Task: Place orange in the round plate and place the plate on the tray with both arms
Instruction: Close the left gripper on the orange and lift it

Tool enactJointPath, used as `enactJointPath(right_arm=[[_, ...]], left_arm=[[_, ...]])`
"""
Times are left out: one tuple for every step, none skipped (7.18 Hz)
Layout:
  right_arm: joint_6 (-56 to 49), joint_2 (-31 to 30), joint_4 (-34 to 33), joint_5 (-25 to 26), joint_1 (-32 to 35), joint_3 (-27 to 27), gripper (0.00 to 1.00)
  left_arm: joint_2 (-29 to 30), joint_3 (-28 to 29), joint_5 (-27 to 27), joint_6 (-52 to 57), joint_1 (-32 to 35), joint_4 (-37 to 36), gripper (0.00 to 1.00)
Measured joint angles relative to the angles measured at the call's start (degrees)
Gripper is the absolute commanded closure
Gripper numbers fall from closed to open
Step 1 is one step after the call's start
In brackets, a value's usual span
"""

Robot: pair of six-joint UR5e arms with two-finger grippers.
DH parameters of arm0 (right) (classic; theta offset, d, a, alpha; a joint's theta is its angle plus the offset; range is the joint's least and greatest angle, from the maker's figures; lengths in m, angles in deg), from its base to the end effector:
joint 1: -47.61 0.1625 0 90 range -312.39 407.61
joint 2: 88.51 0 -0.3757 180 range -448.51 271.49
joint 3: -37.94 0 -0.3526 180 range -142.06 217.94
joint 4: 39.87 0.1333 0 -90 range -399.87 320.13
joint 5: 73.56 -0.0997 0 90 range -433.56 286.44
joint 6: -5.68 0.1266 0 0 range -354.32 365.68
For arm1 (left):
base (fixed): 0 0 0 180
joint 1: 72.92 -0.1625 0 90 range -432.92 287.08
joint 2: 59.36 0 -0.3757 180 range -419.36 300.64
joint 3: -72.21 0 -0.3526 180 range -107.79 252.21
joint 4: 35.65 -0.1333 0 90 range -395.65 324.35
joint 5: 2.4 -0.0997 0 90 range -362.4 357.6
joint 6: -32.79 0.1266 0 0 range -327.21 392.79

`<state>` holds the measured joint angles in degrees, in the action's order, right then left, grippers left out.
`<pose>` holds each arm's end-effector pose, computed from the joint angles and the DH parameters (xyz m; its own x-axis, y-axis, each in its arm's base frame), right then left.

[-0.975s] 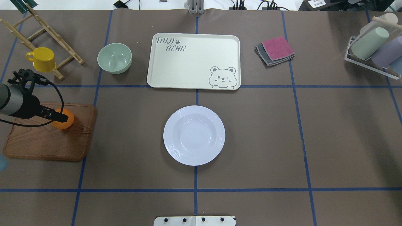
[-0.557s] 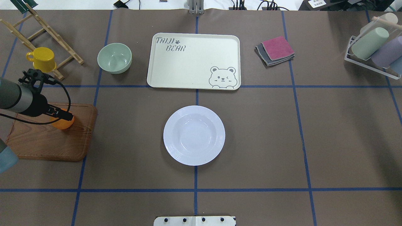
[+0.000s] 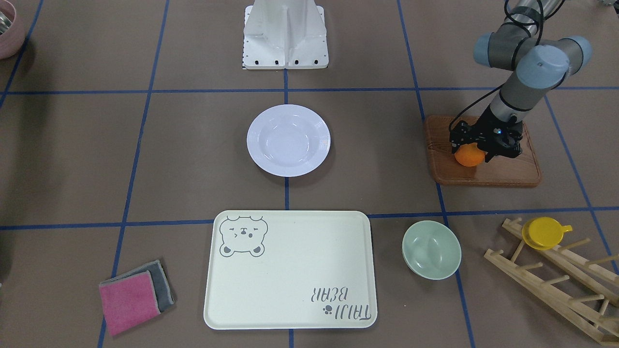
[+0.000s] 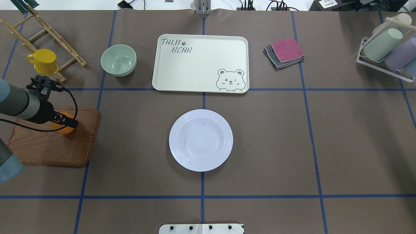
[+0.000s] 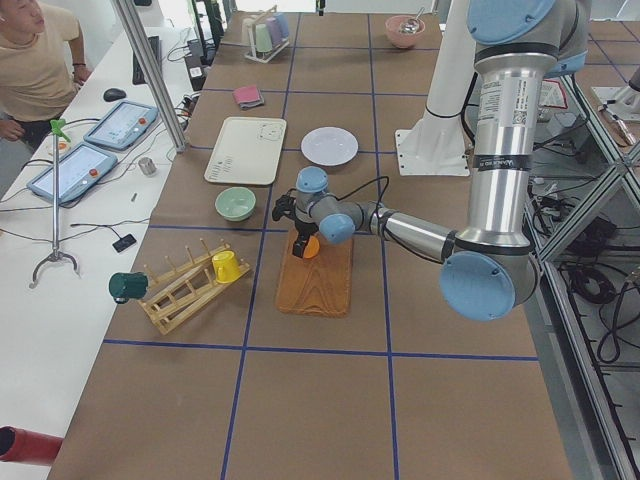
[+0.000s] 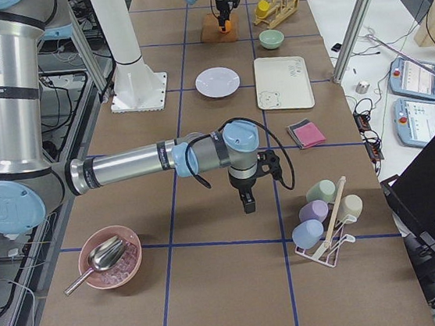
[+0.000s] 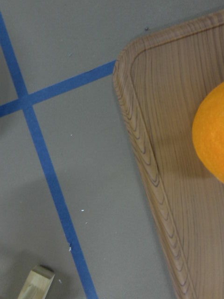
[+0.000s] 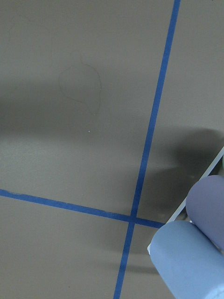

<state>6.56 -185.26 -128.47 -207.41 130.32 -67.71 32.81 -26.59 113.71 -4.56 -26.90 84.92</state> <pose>-0.0079 -0.4210 0.5530 0.7014 -0.1994 0.6843 0.1141 0.9791 0.1683 0.2986 -0.4211 0.4898 0.6679 0.3359 -0.6642 -0.1441 0.9339 0.3273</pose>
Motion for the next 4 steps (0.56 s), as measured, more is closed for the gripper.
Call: enactJointPath(right_arm=[[0.0,0.0,0.0,0.0,0.0,0.0,0.0],[0.0,0.0,0.0,0.0,0.0,-0.1,0.0],[-0.1,0.0,0.1,0.0,-0.1,-0.2,0.0],[-0.3,0.1,0.6,-0.1,-0.5,-0.3,0.0]], left_arm=[[0.0,-0.6,0.1,0.0,0.0,-0.2,1.0],[0.1,-2.5,0.5,-0.1,0.0,-1.0,1.0],[1.2,-5.4,1.0,-0.4,0.0,-4.4,1.0],[4.6,-8.7,1.1,-1.8,0.0,-11.7,1.0]])
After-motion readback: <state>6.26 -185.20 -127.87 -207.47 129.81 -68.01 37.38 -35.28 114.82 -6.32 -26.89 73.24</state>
